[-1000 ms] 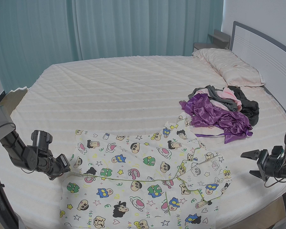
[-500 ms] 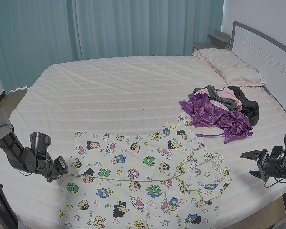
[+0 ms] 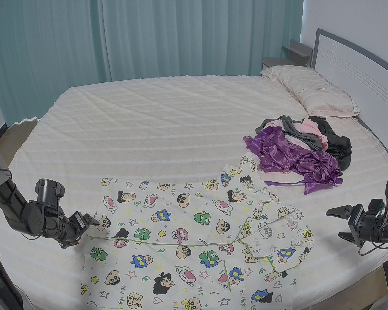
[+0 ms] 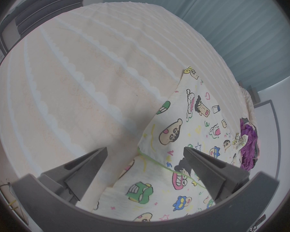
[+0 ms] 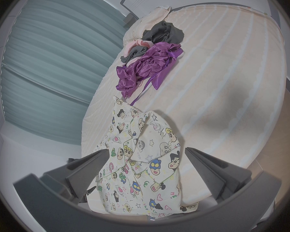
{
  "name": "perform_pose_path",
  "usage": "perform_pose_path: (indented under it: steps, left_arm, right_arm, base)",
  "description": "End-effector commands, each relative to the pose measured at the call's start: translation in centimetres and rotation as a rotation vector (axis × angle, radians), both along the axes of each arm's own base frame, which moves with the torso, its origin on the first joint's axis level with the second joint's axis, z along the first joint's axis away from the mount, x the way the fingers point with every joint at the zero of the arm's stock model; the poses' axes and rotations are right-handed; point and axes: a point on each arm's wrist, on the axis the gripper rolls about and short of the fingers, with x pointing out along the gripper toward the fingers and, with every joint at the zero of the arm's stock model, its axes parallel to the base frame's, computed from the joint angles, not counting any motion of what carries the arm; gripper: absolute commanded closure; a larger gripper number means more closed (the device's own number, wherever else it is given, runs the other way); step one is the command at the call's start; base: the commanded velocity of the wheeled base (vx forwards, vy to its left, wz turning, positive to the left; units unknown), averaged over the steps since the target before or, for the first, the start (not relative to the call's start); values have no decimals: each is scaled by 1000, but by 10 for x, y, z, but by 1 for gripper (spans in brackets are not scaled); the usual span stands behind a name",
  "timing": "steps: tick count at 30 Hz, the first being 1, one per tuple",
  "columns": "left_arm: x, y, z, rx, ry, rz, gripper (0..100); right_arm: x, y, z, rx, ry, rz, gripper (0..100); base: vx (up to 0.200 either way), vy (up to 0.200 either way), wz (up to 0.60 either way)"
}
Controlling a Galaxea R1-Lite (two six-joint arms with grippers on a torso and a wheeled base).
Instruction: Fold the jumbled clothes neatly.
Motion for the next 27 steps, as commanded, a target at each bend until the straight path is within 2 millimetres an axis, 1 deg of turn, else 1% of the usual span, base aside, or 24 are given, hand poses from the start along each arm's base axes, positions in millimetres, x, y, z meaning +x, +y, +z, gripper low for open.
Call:
perform_pose_path:
  steps: [1, 2, 4, 10, 11, 16, 20, 23, 26, 27]
  left_arm:
    - [-14, -2, 19, -16, -50, 13, 0]
    - [-22, -4, 24, -22, -62, 11, 0]
    - [-29, -8, 27, -32, -65, 5, 0]
    - [-45, -11, 20, -87, -15, -19, 0]
    - [-45, -11, 20, -87, -15, -19, 0]
    - [-53, -12, 13, -126, 21, -42, 0]
    - [-57, -12, 18, -126, 4, -41, 0]
    - [-62, -13, 18, -128, 13, -43, 0]
    - [-67, -18, 21, -128, 6, -53, 0]
    - [-70, -19, 22, -135, 9, -46, 0]
  right_arm:
    - [-1, 0, -2, -1, 8, 1, 0]
    - [-2, 0, -3, 0, 14, 3, 0]
    - [-3, 2, -4, 0, 20, 9, 0]
    - [-7, 11, -8, -3, 38, 55, 0]
    - [-7, 11, -8, -3, 38, 55, 0]
    - [-10, 15, -6, -3, 26, 75, 0]
    - [-16, 15, -3, -3, 6, 76, 0]
    - [-18, 15, 0, -3, -12, 78, 0]
    - [-18, 15, 0, -3, -15, 78, 0]
    - [-18, 15, 0, -3, -12, 76, 0]
  base:
    - [0, 0, 0]
    - [0, 0, 0]
    - [0, 0, 0]
    - [0, 0, 0]
    - [0, 0, 0]
    - [-200, 0, 0]
    - [-200, 0, 0]
    - [-200, 0, 0]
    - [-200, 0, 0]
    - [0, 0, 0]
